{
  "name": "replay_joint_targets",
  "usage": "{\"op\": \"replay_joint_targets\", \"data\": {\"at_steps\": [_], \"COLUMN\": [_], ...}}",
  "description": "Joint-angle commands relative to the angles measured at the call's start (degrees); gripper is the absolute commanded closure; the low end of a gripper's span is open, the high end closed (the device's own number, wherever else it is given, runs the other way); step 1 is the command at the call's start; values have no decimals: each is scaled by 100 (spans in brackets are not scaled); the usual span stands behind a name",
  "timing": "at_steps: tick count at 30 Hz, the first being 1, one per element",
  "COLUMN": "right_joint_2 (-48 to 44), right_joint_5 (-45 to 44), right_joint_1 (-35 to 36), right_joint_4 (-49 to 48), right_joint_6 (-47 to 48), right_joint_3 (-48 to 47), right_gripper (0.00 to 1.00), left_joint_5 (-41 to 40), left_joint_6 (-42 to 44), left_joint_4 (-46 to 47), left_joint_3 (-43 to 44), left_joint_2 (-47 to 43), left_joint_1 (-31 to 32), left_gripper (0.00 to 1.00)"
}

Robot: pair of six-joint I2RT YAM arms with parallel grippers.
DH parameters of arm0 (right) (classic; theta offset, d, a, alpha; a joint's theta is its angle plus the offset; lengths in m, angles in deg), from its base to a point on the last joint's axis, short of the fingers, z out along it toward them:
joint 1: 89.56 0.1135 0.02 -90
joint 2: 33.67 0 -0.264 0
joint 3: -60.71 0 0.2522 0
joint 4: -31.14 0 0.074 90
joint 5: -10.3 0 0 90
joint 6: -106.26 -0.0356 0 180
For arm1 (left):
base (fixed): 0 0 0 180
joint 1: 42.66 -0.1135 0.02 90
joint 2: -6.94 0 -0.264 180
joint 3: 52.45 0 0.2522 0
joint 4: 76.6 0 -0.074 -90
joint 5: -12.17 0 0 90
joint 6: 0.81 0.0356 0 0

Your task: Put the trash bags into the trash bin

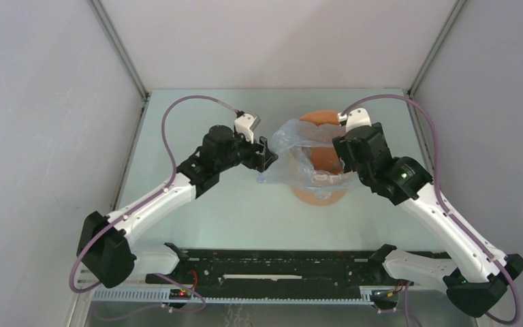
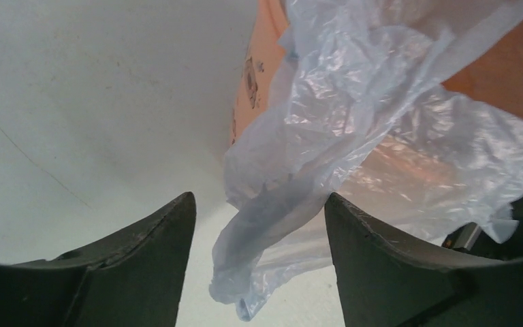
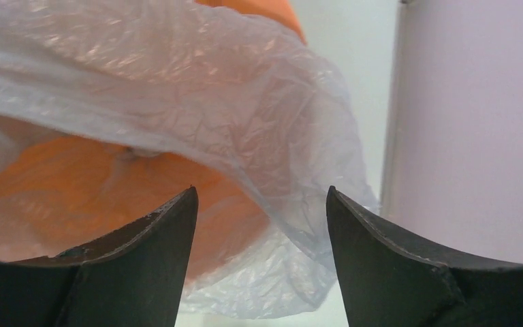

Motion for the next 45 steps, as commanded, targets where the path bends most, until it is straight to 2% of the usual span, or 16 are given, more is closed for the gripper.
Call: {"op": "replay_joint_targets", "data": {"at_steps": [1,5,9,13,15,17,20,22,26,32,36,38,41,45], "right_joint_2": [234,290,264,381,433,443,494,562,652,902,1195,1367,1579,1889], "right_joint_5": [-1598,-1759,-1664,-1119,-900,-563,12,395,1238,2290,2902,3147,3490,4471], "right_joint_1": [214,216,95,-407,-624,-820,-1237,-1525,-1925,-2378,-2802,-2928,-3200,-3649], "right_joint_4": [-593,-877,-1196,-1262,-1314,-1397,-1582,-1698,-1946,-2250,-2437,-2470,-2635,-2816], "right_joint_6": [435,715,871,737,694,644,535,454,466,482,232,113,-262,-1055], "right_joint_3": [-225,-225,-225,-223,-221,-221,-198,-197,-203,-225,-271,-337,-389,-423], "right_gripper": [24,33,35,37,45,63,88,95,100,100,96,99,100,100], "left_joint_5": [-315,-671,-908,-942,-986,-954,-1123,-1140,-1060,-908,-404,-28,206,427], "left_joint_6": [69,4,-125,-232,-315,-358,-469,-542,-675,-977,-1735,-2143,-2437,-2771], "left_joint_4": [154,-116,-196,-349,-489,-684,-1003,-1170,-1312,-1532,-1650,-1607,-1361,-1080], "left_joint_3": [361,636,773,1108,1342,1612,1946,2157,2552,2949,3091,3184,3198,3289], "left_joint_2": [215,368,470,603,675,770,956,1096,1316,1518,1822,2029,2251,2555], "left_joint_1": [62,69,68,69,60,60,52,28,7,-102,-444,-614,-699,-730], "left_gripper": [32,47,55,63,68,75,92,97,100,100,100,100,100,100]}}
